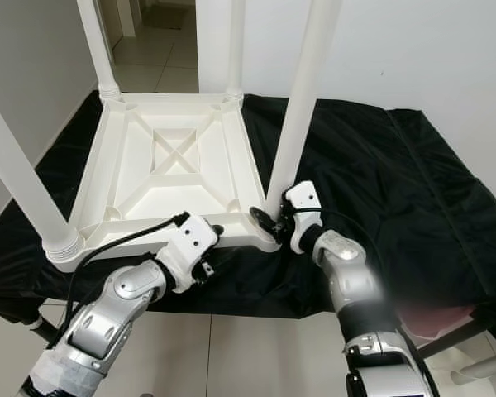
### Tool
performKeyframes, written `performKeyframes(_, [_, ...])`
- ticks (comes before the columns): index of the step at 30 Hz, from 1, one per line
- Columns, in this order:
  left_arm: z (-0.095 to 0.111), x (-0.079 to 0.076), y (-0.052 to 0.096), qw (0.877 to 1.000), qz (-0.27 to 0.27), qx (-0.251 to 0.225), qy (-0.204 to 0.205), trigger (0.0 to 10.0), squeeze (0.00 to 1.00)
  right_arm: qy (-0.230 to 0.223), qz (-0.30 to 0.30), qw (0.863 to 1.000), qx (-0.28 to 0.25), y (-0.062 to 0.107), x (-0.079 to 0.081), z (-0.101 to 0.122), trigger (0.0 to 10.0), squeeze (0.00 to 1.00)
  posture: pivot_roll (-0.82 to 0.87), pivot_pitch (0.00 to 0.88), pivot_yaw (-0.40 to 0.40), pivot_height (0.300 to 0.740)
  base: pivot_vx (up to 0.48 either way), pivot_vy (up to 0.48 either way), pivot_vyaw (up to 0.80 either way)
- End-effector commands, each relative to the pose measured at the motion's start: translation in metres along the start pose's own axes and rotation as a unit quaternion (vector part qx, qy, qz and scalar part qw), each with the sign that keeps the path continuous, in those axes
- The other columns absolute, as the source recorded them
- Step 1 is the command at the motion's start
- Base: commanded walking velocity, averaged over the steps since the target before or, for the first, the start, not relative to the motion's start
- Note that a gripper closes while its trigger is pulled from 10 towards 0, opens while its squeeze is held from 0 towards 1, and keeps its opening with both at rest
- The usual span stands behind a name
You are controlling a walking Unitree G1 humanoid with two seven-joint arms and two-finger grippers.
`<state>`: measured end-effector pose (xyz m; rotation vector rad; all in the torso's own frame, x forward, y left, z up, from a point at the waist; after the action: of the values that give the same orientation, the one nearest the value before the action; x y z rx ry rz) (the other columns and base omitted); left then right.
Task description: Building children table
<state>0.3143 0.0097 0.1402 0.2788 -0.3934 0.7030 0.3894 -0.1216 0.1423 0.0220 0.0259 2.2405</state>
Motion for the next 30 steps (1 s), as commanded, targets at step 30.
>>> performKeyframes(30, [0.000, -0.002, -0.001, 1.000, 0.000, 0.000, 0.004, 10.0, 0.00, -0.141, -0.288, 0.946, -0.041, 0.006, 0.007, -0.013, 10.0, 0.00, 0.01, 0.055, -0.035, 0.740, 0.000, 0.000, 0.00])
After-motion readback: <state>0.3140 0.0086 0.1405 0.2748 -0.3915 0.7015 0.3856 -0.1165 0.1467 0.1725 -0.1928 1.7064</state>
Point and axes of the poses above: a point about 5 cm out from each wrist's last joint towards the gripper, its own y axis pointing back from the gripper into the wrist, its own z axis along the axis of the wrist's last joint, x = y × z, the point moved 6 cm from there along -y, pointing out of the wrist towards the gripper, and after that the axes turned 10 degrees about -y, right-handed, at the moved point
